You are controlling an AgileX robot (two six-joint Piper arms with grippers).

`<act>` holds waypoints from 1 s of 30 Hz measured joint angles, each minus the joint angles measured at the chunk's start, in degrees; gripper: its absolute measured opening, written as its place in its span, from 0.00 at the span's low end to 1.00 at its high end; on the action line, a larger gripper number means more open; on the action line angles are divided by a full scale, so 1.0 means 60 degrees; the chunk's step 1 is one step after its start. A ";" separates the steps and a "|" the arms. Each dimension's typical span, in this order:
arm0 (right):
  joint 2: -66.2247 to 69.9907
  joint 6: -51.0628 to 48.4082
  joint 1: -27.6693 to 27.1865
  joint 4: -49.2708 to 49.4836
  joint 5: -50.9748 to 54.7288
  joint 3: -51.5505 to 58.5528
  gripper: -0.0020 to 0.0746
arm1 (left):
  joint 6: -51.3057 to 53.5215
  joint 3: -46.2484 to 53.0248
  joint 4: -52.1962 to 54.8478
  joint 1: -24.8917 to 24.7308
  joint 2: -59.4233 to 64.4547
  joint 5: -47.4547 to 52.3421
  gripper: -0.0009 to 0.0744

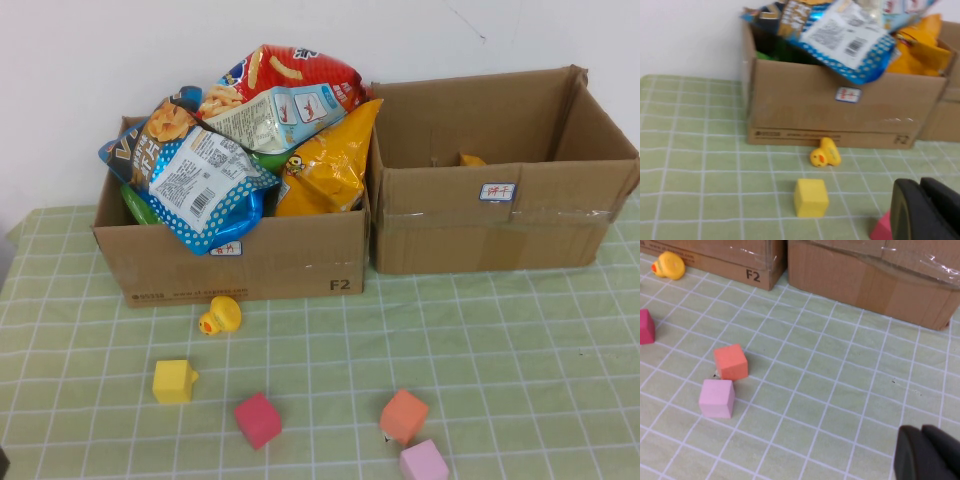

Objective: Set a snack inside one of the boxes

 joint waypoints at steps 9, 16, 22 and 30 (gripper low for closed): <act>0.0000 0.0000 0.0000 0.0007 0.0000 0.0000 0.03 | 0.1846 0.0378 -0.0254 0.0854 0.0000 0.0095 0.01; 0.0000 0.0000 0.0000 0.0007 0.0015 0.0000 0.03 | 0.2267 0.1624 -0.0276 0.0904 -0.0548 -0.0339 0.01; 0.0000 0.0000 0.0000 0.0007 0.0039 0.0000 0.03 | 0.2270 0.1649 -0.0276 0.1662 -0.0626 -0.0200 0.01; 0.0000 0.0000 0.0000 0.0007 0.0039 0.0000 0.03 | 0.2409 0.1632 -0.0276 0.1517 -0.0626 -0.0116 0.01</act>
